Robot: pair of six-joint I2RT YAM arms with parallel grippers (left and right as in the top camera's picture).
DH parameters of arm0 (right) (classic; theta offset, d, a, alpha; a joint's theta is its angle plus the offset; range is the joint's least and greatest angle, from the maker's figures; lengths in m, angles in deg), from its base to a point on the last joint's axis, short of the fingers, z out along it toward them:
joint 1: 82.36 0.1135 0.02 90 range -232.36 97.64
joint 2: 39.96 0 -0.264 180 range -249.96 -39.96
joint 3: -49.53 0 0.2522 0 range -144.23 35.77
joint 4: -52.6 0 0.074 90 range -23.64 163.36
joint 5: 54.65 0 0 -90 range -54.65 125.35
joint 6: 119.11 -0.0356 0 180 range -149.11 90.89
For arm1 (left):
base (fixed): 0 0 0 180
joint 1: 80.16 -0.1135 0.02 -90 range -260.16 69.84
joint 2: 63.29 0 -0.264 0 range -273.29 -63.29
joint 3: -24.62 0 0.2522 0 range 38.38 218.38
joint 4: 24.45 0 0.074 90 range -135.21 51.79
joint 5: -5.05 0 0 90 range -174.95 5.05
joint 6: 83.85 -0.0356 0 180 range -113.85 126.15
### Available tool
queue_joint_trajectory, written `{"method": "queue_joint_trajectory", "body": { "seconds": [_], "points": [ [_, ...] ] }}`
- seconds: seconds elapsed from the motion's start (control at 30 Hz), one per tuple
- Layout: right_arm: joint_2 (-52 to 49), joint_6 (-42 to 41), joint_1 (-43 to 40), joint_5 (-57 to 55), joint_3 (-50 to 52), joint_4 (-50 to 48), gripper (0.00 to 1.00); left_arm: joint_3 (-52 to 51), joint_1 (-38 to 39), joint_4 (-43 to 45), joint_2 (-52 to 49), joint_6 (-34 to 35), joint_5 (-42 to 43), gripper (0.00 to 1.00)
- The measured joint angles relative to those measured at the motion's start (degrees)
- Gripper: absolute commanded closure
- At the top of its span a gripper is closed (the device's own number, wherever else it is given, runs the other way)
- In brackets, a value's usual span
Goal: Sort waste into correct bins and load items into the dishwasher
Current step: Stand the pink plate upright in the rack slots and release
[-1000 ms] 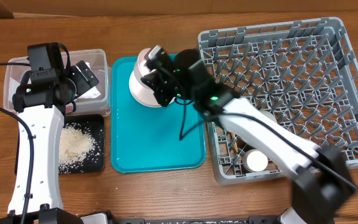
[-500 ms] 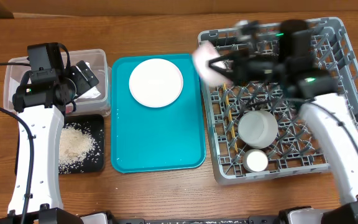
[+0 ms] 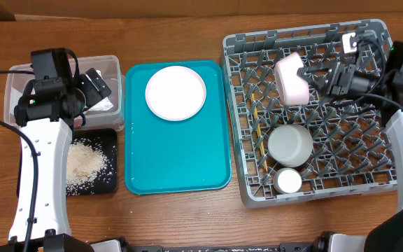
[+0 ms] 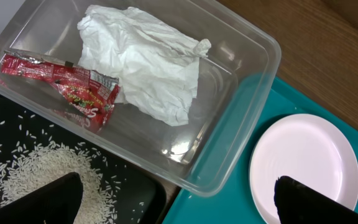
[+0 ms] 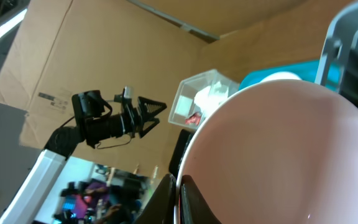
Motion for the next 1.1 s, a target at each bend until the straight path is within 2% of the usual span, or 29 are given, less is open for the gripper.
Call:
{"method": "queue_joint_trajectory", "body": {
  "seconds": [0.53, 1.1],
  "points": [
    [0.00, -0.42, 0.87, 1.18, 11.17, -8.46, 0.96, 0.00, 0.00, 0.00, 0.00, 0.00, 0.00, 0.00],
    [-1.57, -2.64, 6.12, -3.63, 12.26, -12.33, 0.96, 0.00, 0.00, 0.00, 0.00, 0.00, 0.00, 0.00]
  ]
}}
